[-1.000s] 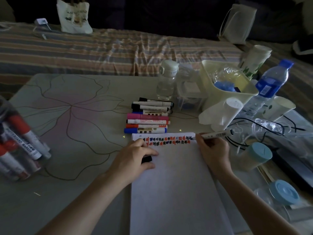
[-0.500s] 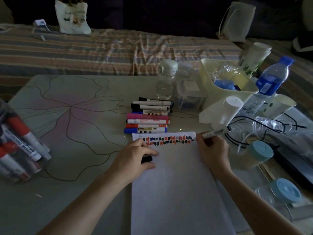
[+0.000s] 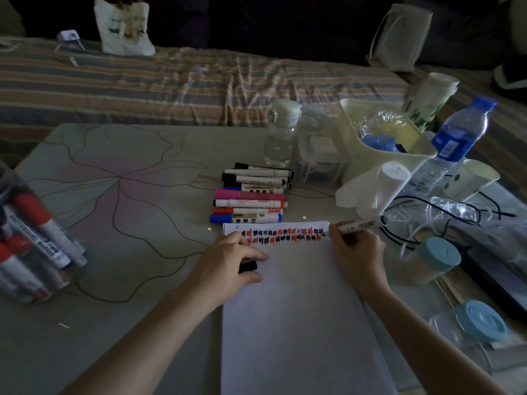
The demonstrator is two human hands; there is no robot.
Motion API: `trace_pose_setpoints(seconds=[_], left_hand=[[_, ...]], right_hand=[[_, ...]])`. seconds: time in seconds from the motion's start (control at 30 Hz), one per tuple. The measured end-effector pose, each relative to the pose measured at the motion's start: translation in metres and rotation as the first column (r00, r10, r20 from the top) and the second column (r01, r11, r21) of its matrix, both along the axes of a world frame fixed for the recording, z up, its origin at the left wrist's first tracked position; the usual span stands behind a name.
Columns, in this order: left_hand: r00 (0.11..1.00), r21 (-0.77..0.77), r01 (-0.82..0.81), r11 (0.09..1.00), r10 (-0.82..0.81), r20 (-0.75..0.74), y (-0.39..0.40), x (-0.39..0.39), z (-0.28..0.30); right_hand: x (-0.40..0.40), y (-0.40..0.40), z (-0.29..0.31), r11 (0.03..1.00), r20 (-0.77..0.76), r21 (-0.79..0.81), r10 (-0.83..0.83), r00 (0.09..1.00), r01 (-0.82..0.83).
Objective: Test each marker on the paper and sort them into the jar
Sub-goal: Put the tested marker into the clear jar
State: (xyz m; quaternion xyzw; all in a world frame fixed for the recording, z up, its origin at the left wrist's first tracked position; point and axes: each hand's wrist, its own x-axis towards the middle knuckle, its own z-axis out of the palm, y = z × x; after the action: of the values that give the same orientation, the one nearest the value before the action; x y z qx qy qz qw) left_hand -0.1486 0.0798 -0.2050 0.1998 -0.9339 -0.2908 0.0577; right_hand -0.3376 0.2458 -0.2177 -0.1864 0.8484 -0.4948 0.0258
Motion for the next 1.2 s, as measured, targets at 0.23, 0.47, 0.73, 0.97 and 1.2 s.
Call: trace_pose_setpoints(seconds=[0.23,0.47,0.73,0.97,1.2], left_hand=[[1.000,-0.002,-0.004,1.000,0.004,0.005,0.001,0.001,0.001],[0.997,0.060,-0.048,0.997,0.052,-0.064,0.001,0.000,0.002],[0.868,0.440,-0.257,0.860,0.405,-0.286,-0.001,0.004,0.025],[0.700,0.911,-0.190,0.366,0.701,-0.135,-0.005,0.037,0.050],[0.678,1.000,0.011,0.027,0.734,-0.027,-0.008,0.065,0.066]], right_hand=[[-0.001,0.000,-0.001,1.000,0.018,-0.016,-0.022,1.000,0.022],[0.001,0.002,0.002,0.993,0.070,-0.117,-0.023,0.997,0.031],[0.031,-0.014,0.064,0.929,0.134,-0.326,-0.137,0.982,0.174],[0.119,-0.037,0.084,0.905,0.403,-0.426,0.212,0.890,-0.023],[0.150,-0.057,0.086,0.879,0.395,-0.467,0.303,0.867,-0.095]])
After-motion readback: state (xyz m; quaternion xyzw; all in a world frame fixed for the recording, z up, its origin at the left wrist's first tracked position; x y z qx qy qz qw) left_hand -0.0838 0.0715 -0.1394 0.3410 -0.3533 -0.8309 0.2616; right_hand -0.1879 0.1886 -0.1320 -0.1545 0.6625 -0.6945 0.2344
